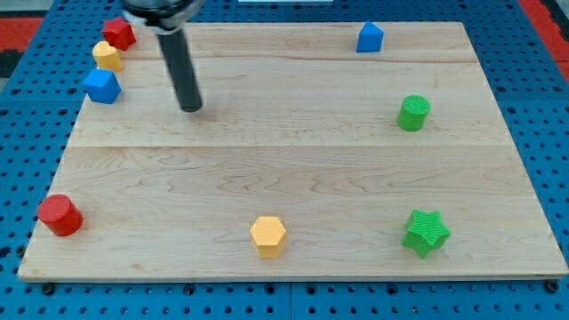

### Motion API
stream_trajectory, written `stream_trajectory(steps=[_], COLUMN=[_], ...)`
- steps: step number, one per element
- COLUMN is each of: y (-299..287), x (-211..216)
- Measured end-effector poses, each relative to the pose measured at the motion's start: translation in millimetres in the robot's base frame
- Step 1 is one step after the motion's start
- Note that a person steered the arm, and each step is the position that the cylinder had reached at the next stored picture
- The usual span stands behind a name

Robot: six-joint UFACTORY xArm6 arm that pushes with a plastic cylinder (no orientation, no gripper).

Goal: Put the blue triangle vertically above the red circle

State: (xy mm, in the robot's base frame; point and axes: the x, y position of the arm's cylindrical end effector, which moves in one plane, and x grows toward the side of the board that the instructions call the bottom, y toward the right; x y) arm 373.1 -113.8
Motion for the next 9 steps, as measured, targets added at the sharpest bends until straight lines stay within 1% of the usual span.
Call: stream_trajectory(steps=[1, 3, 4, 5, 6, 7, 8, 9], y=[56, 188, 279, 352, 353, 253, 164, 150], x=[0, -19, -65, -147, -182, -143, -116, -129])
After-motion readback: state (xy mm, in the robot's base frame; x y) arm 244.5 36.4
